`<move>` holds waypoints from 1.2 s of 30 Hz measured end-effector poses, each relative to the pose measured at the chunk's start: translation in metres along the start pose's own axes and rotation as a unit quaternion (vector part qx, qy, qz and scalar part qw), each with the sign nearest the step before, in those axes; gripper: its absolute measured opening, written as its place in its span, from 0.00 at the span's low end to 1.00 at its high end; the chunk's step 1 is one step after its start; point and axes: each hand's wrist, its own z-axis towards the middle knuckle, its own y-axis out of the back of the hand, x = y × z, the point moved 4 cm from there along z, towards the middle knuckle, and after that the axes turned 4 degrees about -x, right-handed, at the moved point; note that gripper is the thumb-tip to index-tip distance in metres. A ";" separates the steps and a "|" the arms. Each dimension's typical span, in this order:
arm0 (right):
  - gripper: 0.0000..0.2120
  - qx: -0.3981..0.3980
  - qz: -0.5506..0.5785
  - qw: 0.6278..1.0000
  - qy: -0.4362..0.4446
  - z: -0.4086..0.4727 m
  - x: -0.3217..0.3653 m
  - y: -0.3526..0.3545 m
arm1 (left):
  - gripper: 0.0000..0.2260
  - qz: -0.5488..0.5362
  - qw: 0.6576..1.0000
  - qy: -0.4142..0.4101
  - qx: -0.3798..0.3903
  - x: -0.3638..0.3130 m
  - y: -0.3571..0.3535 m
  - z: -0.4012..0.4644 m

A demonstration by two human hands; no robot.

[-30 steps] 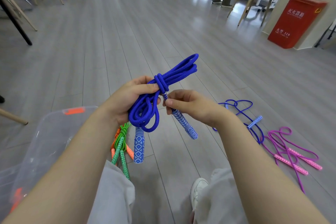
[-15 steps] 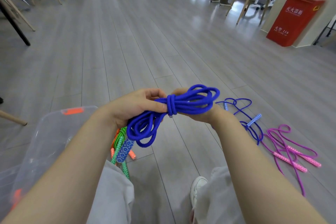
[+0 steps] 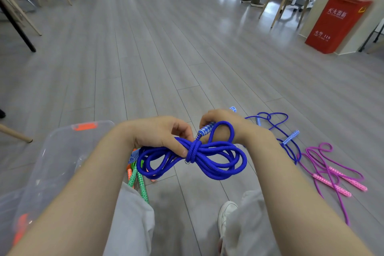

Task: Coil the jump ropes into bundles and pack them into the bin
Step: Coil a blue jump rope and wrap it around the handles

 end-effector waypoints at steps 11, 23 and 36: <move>0.13 -0.057 -0.202 0.978 -0.012 0.003 0.009 0.002 | 0.09 0.216 0.967 0.091 -0.096 0.034 0.002 0.028; 0.09 -0.155 -0.179 0.966 -0.105 0.000 0.026 0.004 | 0.11 0.167 0.940 0.069 -0.290 0.025 0.021 0.036; 0.15 -0.049 0.375 0.905 -0.193 -0.009 0.044 -0.002 | 0.09 -0.032 0.904 0.005 -0.426 0.020 0.038 0.025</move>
